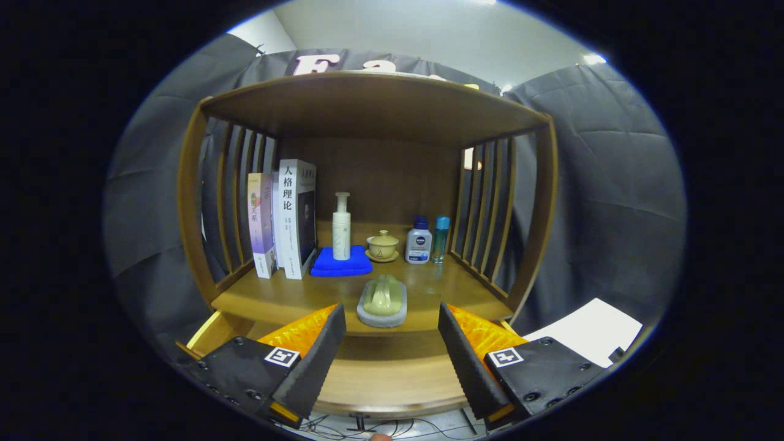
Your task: Pull open the drawer, take out the items inside it, and place them on the countertop above the cabinet.
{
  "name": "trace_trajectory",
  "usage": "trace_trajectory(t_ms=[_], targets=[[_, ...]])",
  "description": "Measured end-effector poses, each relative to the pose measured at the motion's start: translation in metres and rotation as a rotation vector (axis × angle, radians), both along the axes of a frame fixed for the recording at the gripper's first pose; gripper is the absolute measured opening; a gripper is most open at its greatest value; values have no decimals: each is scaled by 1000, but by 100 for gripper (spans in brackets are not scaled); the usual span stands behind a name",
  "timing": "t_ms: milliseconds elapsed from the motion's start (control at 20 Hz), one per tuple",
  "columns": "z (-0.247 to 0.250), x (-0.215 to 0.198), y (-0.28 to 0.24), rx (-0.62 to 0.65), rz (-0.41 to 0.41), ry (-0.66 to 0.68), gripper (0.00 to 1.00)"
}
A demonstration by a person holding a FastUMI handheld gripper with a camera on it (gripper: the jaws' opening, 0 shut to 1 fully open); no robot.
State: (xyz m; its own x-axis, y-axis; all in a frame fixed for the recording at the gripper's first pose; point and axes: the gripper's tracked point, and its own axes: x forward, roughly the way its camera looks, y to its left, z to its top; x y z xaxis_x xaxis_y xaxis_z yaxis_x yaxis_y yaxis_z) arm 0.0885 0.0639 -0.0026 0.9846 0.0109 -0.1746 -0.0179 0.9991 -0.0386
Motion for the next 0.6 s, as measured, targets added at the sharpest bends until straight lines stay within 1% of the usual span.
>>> trace_trajectory(t_ms=[200, 400, 600], targets=[[-20, -25, -5, -26, -3, -54, 96], [-44, -42, 4, 51, 44, -115, 97], [-95, -68, 5, 30, 55, -86, 97]])
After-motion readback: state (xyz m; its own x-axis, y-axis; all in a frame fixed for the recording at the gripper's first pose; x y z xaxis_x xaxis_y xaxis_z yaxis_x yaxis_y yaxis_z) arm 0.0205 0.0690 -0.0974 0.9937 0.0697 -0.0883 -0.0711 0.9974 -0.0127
